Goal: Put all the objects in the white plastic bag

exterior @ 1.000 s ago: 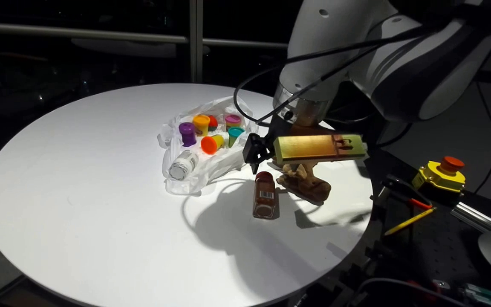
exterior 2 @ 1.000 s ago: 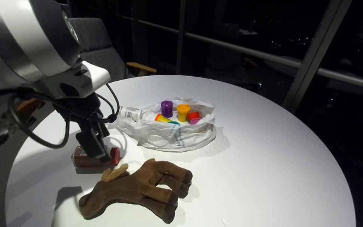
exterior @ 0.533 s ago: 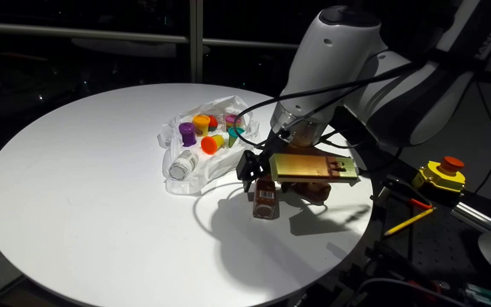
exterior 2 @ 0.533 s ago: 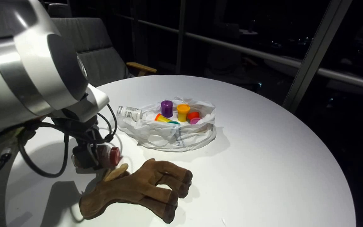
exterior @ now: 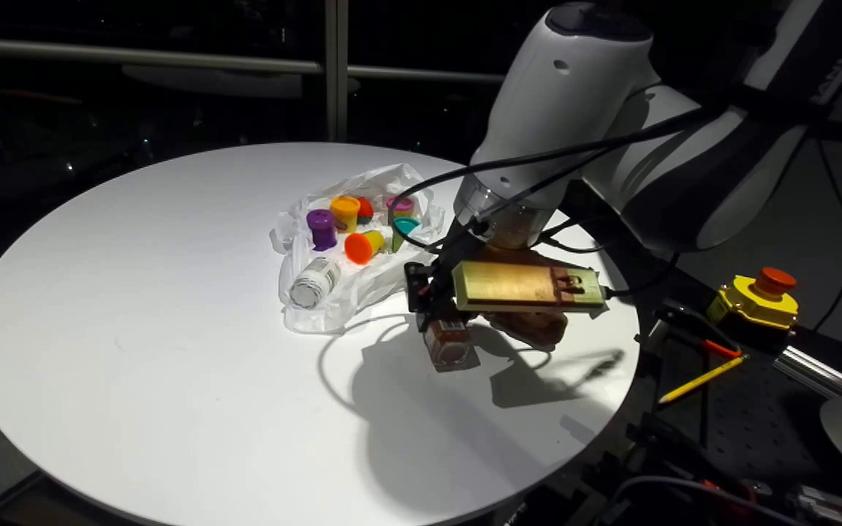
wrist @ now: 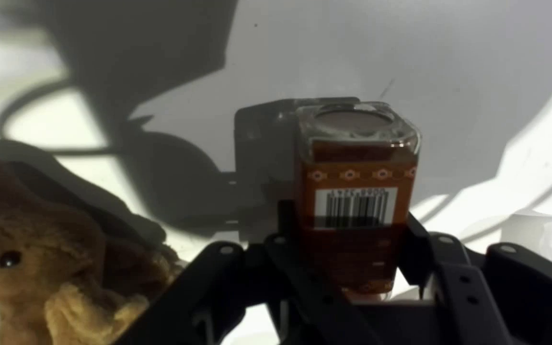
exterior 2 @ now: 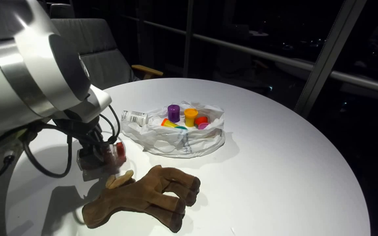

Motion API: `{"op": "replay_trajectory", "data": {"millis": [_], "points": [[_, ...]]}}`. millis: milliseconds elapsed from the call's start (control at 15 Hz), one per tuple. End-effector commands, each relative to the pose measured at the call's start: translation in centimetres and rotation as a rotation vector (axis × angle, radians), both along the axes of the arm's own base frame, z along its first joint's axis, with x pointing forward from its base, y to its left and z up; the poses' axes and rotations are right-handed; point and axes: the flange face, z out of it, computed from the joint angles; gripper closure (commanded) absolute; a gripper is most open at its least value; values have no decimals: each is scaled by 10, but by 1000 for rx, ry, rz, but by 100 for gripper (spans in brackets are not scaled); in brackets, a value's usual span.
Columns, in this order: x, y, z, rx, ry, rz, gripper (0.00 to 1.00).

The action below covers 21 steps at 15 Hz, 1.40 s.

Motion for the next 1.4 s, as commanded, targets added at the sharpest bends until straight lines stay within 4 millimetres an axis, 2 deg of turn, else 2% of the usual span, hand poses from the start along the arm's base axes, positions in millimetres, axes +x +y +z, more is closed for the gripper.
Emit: {"op": "replay_trajectory", "data": {"millis": [0, 133, 267, 400, 467, 667, 867, 1133, 1333], "points": [[7, 16, 52, -43, -63, 45, 76], [15, 27, 80, -62, -92, 81, 76], [37, 34, 106, -86, -131, 102, 76], [73, 32, 121, -126, -168, 110, 76], [92, 28, 122, -151, -181, 114, 76], [148, 8, 113, -236, -236, 98, 76], [186, -12, 84, -297, -252, 93, 76], [215, -16, 43, -344, -248, 111, 76], [225, -12, 26, -331, -242, 120, 76]]}}
